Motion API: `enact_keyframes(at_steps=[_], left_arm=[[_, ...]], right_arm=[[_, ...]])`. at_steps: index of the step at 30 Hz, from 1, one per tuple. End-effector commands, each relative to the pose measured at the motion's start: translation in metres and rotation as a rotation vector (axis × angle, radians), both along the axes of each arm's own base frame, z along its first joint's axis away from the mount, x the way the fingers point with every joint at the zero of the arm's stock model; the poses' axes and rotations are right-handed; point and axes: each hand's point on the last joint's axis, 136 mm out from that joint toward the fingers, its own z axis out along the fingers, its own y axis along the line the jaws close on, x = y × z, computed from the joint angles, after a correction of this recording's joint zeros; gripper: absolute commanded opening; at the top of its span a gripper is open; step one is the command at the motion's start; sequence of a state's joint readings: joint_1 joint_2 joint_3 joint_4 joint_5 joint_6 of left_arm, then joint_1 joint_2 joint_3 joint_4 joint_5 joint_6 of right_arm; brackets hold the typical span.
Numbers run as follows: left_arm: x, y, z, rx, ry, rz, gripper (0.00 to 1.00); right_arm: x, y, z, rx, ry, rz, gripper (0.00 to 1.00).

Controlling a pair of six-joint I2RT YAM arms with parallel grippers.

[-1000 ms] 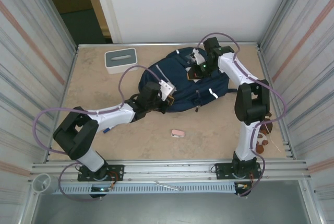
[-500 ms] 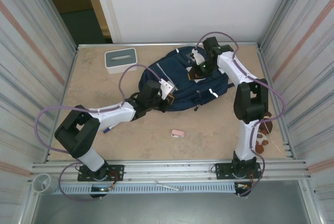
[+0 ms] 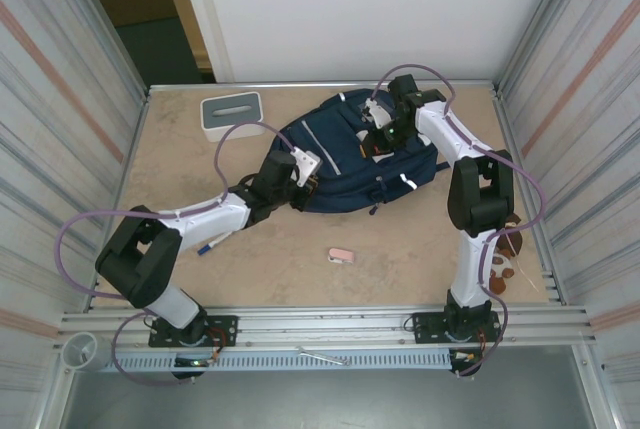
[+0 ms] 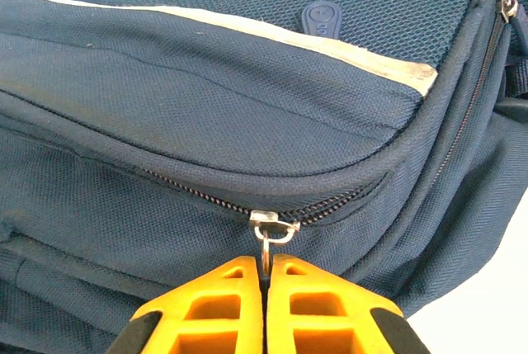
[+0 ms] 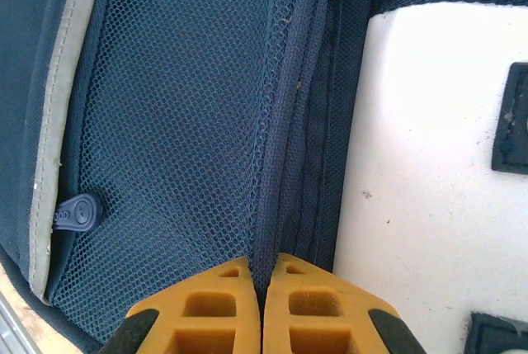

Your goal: Pack the student bag

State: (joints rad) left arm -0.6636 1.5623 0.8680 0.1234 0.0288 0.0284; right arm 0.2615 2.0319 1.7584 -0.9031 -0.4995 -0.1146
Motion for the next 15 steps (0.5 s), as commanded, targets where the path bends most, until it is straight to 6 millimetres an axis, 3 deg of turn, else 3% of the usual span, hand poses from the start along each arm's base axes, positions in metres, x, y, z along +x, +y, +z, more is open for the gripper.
enact_keyframes(at_steps=[1,4,8,12,15], left_arm=[[-0.008,0.006,-0.004,0.0,0.046,0.001,0.0],[-0.013,-0.006,-0.002,-0.047,0.063,-0.032,0.0],[-0.018,-0.018,0.0,-0.08,0.08,-0.041,0.0],[-0.026,-0.035,0.004,-0.118,0.099,-0.054,0.0],[-0.034,-0.049,0.008,-0.144,0.111,-0.07,0.0]], right_arm=[[0.006,-0.008,0.021,0.009,-0.077,-0.012,0.0],[0.008,-0.001,0.039,0.084,-0.09,-0.051,0.1],[0.005,-0.004,0.061,0.176,-0.119,-0.194,0.39],[-0.024,-0.018,0.05,0.236,-0.115,-0.371,0.64],[-0.056,-0.039,0.029,0.198,-0.095,-0.488,0.71]])
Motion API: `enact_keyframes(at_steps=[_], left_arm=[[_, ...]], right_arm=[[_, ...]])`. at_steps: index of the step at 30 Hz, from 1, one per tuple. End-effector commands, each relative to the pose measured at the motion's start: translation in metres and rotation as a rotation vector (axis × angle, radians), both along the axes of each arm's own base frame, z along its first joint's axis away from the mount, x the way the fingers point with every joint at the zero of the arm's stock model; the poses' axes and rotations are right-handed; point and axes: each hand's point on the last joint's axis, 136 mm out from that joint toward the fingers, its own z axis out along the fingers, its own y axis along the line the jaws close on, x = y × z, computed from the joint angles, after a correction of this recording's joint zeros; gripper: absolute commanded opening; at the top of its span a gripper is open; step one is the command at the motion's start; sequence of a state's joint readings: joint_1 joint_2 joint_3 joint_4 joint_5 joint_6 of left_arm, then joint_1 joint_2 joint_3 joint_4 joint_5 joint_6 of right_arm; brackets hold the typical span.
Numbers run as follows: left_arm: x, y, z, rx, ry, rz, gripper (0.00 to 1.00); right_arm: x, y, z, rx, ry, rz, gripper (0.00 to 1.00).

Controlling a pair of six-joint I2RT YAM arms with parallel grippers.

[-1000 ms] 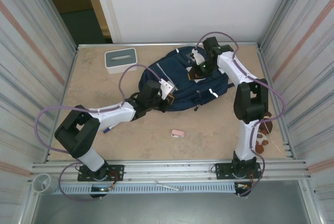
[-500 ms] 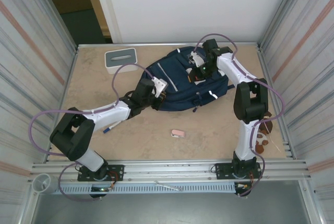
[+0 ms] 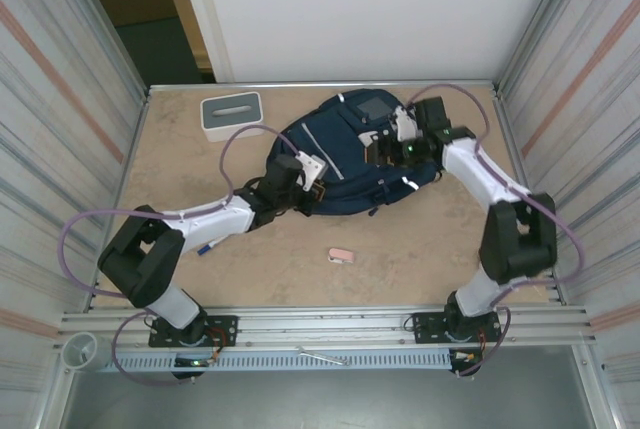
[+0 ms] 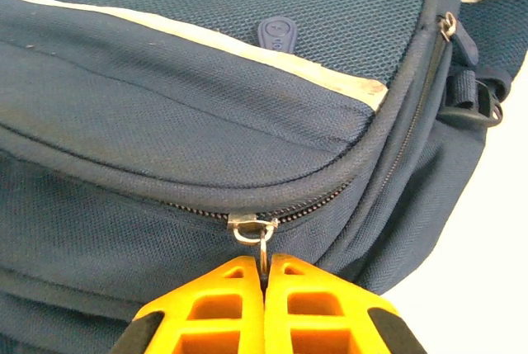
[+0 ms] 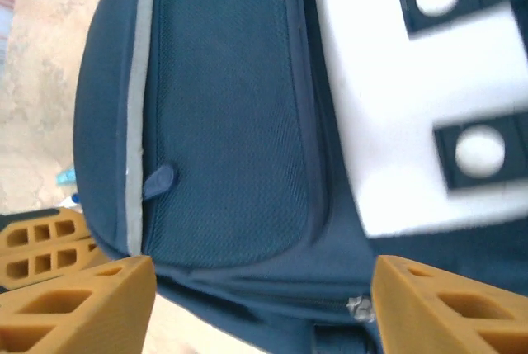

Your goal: Pack the student bag

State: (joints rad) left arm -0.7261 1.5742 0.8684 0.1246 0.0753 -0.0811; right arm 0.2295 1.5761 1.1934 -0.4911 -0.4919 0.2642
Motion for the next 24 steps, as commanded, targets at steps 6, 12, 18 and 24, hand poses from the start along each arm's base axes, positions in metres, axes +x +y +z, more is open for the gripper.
enact_keyframes(at_steps=[6,12,18,24], left_arm=[[-0.019,-0.038,0.022,-0.099,0.018,-0.055,0.0],[-0.022,-0.042,0.022,-0.094,0.018,-0.054,0.0],[-0.02,-0.03,0.017,-0.041,-0.003,-0.019,0.0],[-0.008,0.003,0.007,0.102,-0.049,0.054,0.0]], right_arm=[[-0.056,-0.027,-0.052,0.048,0.093,-0.316,0.76],[-0.05,-0.018,-0.087,0.101,0.148,-0.388,0.78],[-0.031,-0.018,-0.097,0.122,0.131,-0.385,0.38],[-0.022,-0.049,-0.102,0.055,0.11,-0.405,0.04]])
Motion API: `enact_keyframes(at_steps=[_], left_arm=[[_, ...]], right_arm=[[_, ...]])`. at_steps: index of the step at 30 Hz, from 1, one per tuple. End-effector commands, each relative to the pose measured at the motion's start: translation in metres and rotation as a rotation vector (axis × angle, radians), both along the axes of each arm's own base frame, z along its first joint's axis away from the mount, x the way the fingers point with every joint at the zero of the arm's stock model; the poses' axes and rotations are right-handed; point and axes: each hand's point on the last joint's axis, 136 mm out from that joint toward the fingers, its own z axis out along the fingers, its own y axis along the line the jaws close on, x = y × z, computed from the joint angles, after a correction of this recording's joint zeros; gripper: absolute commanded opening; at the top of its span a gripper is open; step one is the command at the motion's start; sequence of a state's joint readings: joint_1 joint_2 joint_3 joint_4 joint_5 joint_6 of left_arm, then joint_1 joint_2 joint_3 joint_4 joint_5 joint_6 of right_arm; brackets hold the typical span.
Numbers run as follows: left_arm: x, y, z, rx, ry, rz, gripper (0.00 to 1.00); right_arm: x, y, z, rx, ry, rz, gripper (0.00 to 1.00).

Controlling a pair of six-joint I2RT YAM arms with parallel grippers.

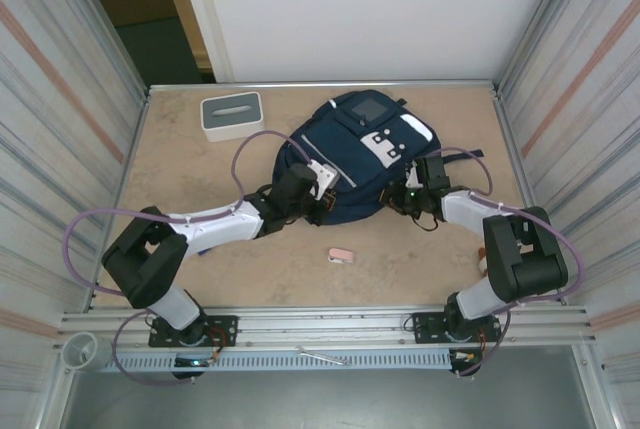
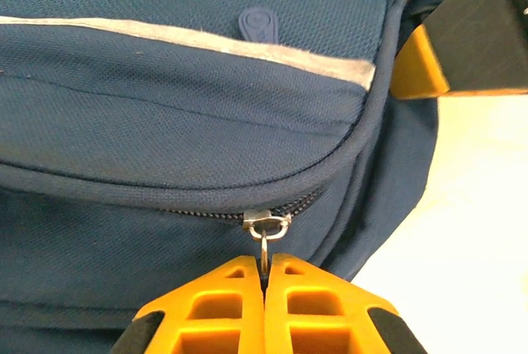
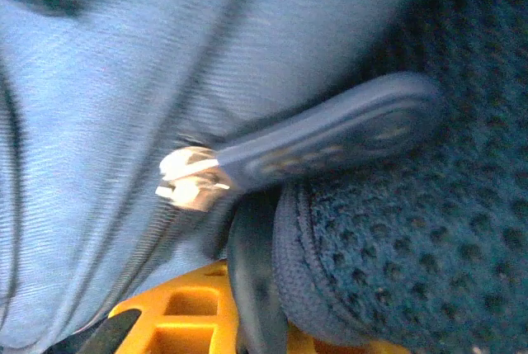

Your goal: Pack the student bag

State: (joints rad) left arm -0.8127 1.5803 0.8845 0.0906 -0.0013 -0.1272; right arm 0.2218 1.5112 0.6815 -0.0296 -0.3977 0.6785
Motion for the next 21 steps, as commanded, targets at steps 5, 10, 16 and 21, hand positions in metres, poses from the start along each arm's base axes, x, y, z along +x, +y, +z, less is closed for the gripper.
enact_keyframes(at_steps=[5,10,16,21], left_arm=[[0.021,0.045,0.003,0.175,-0.093,0.11,0.0],[0.015,0.035,-0.001,0.178,-0.08,0.061,0.0],[-0.005,-0.023,0.017,0.022,-0.047,-0.077,0.0],[-0.016,-0.071,0.034,-0.102,-0.015,-0.152,0.0]], right_arm=[[0.028,-0.037,0.014,-0.143,-0.075,-0.004,0.0],[0.04,-0.053,0.03,-0.201,-0.097,-0.003,0.0],[0.067,-0.068,0.046,-0.207,-0.101,-0.025,0.0],[0.089,-0.083,0.07,-0.126,-0.12,-0.069,0.2]])
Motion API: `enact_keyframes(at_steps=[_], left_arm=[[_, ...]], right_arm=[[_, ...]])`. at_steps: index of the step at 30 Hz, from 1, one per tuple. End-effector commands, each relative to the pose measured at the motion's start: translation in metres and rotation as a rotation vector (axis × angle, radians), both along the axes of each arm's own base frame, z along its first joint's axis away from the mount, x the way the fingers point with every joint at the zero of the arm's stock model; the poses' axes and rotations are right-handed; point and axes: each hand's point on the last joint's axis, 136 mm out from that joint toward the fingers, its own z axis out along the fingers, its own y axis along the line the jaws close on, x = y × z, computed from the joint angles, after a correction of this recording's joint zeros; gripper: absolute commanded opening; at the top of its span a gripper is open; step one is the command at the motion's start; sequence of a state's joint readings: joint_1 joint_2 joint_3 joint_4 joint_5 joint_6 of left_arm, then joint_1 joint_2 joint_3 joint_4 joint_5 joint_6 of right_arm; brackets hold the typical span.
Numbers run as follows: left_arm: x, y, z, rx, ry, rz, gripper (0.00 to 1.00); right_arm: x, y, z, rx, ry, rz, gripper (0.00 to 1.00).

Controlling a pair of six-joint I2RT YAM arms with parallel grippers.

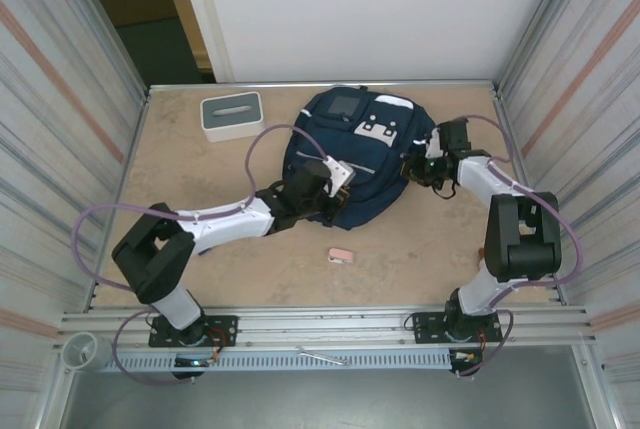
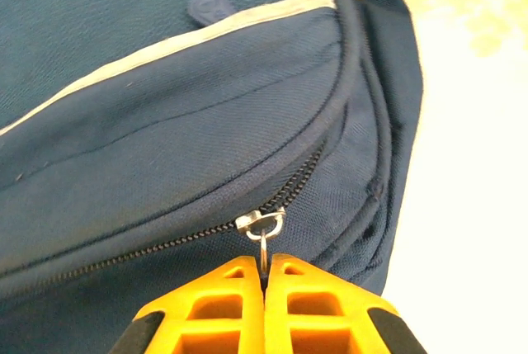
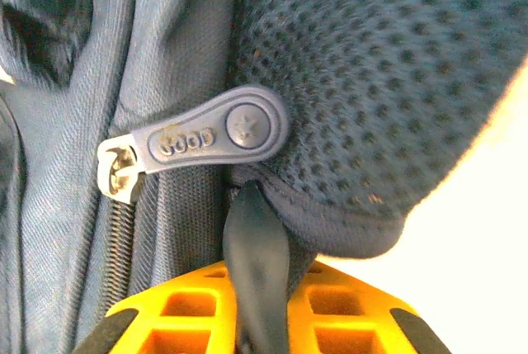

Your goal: Pack the student bag

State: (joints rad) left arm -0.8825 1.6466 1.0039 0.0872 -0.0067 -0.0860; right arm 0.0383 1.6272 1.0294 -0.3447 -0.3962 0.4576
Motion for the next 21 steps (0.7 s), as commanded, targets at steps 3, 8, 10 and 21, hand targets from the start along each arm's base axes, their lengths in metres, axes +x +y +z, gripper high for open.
enact_keyframes(at_steps=[3,8,10,21], left_arm=[[-0.01,-0.044,0.017,-0.133,0.076,-0.061,0.0],[-0.01,-0.052,0.016,-0.137,0.078,-0.062,0.0],[-0.011,-0.051,0.014,-0.131,0.079,-0.064,0.0],[-0.011,-0.038,0.008,-0.086,0.054,-0.038,0.0]], right_arm=[[0.017,-0.028,0.04,0.076,-0.142,-0.104,0.44],[-0.036,-0.008,0.029,0.193,-0.124,-0.117,0.68],[-0.053,0.01,0.021,0.233,-0.099,-0.093,0.72],[-0.064,0.057,-0.012,0.214,-0.1,-0.098,0.44]])
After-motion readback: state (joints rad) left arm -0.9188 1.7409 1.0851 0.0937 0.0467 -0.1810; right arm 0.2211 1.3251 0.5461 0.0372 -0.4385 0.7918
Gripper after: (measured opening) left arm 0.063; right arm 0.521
